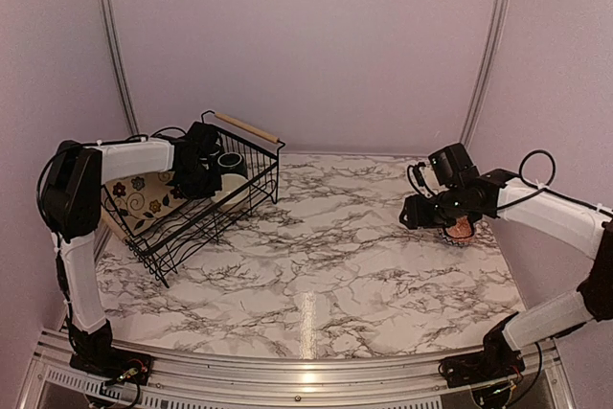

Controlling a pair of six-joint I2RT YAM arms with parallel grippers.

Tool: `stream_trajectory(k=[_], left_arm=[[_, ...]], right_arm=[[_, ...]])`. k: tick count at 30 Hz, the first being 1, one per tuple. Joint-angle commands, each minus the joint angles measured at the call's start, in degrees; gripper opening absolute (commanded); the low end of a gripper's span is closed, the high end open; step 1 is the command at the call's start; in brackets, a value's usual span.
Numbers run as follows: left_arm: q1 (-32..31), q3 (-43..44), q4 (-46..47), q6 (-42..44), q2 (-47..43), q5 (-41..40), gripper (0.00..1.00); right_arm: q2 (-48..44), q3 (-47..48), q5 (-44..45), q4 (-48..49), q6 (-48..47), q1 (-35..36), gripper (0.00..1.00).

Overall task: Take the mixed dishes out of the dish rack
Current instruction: Grab the bowl from the dish rack, then pass from the left arm to the right

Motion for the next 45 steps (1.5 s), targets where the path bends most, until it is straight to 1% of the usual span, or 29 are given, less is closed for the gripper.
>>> stream_trajectory(k=[1,7,12,15,18,19,23,26,31,34,36,38,42,45], left_arm=[[0.2,0.6,-1.5,-0.1,-4.4,-0.6,0.00],[0.1,-2.2,-2.7,0.1,-14.0,-1.1,0.00],[-0.1,-4.9,-4.1,0.7,-22.5,-2.8,0.00],[-1.5,-5.5,-4.8,0.7,-27.4,-4.7,0.00],[-4.2,-5.9,-4.8,-0.6,-31.8,-6.9,0.00],[-5.9,-6.1,-4.7,-1.0,-33.0,-7.6,0.00],[-12.3,-7.2,-4.2,-3.4,-36.1,-11.7,0.00],[-18.3,-7.3,-4.0,-4.9,-35.7,-15.6,0.00],[-27.4,-6.4,-4.3,-6.0,-32.7,-25.5,0.00],[-31.9,-4.4,-5.2,-6.4,-29.5,-29.5,0.00],[-34.4,-2.8,-5.7,-6.6,-27.2,-31.0,0.00],[-36.7,-1.2,-6.4,-6.5,-24.8,-32.6,0.00],[-39.8,1.6,-7.7,-5.8,-21.0,-35.5,0.00],[-41.2,3.4,-8.5,-5.5,-18.9,-36.2,0.00]], right_arm=[[-2.1,2.4,1.8,-1.6,1.1,0.8,0.59],[-0.9,3.1,2.9,-0.6,1.5,4.1,0.60],[1.9,6.6,5.7,0.5,1.4,10.3,0.61],[4.8,10.3,7.1,0.9,1.8,13.7,0.61],[7.8,14.1,9.6,1.1,1.8,17.9,0.59],[8.4,15.3,10.1,1.4,1.6,19.6,0.59],[9.6,19.5,9.0,3.6,1.8,23.7,0.58],[9.8,21.7,7.0,5.3,2.4,25.3,0.58],[9.6,25.6,5.5,5.2,4.6,26.6,0.58],[10.1,26.2,5.1,5.2,7.5,26.7,0.52],[11.7,27.0,4.3,4.5,9.1,26.6,0.47],[13.4,27.8,3.4,3.6,9.6,26.8,0.46],[13.8,26.5,1.6,4.8,9.7,26.9,0.46],[14.2,25.3,0.7,5.6,9.3,27.0,0.46]])
